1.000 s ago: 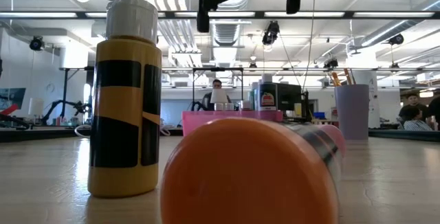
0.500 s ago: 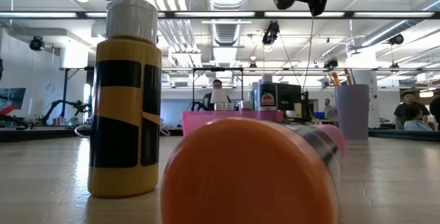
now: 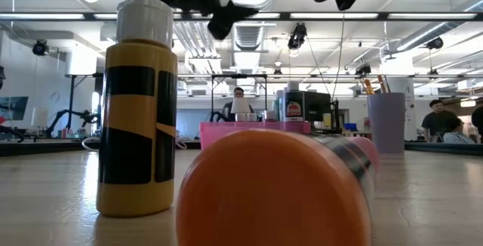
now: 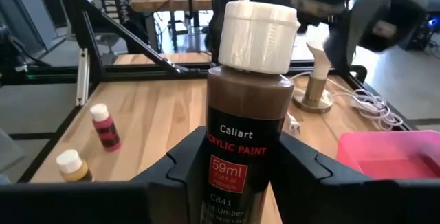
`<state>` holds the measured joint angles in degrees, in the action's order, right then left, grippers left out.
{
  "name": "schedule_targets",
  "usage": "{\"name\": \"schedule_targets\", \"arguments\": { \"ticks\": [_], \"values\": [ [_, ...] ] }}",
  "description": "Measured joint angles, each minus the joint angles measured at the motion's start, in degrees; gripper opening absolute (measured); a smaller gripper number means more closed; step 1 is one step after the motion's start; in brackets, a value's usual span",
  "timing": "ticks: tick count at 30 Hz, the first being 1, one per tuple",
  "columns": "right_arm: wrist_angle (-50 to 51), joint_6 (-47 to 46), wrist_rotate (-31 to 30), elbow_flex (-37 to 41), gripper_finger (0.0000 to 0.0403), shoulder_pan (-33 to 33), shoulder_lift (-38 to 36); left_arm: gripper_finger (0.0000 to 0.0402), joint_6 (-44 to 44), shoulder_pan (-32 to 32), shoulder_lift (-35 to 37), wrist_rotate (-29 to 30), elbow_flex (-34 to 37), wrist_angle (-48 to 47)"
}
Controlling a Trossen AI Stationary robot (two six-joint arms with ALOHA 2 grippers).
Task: Pick & Place Paint Supplies
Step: Put the dark brown black paint bottle into the pink bin
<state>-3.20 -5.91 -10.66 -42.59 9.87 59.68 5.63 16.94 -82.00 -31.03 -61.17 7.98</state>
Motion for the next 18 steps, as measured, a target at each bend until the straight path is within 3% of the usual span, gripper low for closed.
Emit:
{"name": "schedule_targets", "arguments": {
  "ticks": [4, 11, 14, 18],
  "values": [
    [0.0, 0.3, -1.5, 0.2, 0.0115, 0.0, 0.1, 0.0222, -0.1, -1.6, 0.0, 0.6, -2.5, 0.7],
    [-0.4, 0.2, -3.1, 0.4, 0.0122, 0.0, 0.3, 0.0222, -4.5, -5.3, 0.0, 7.0, -5.4, 0.8],
    [-1.3, 0.6, -3.3, 0.4, 0.0119, 0.0, 0.5, 0.0222, -7.2, -7.2, -0.1, 12.1, -5.4, 2.9],
    [-4.4, 2.6, -4.2, 0.3, 0.0114, 0.0, 0.4, 0.0222, -8.2, -8.8, -0.8, 13.0, -5.3, 7.9]
  ]
}}
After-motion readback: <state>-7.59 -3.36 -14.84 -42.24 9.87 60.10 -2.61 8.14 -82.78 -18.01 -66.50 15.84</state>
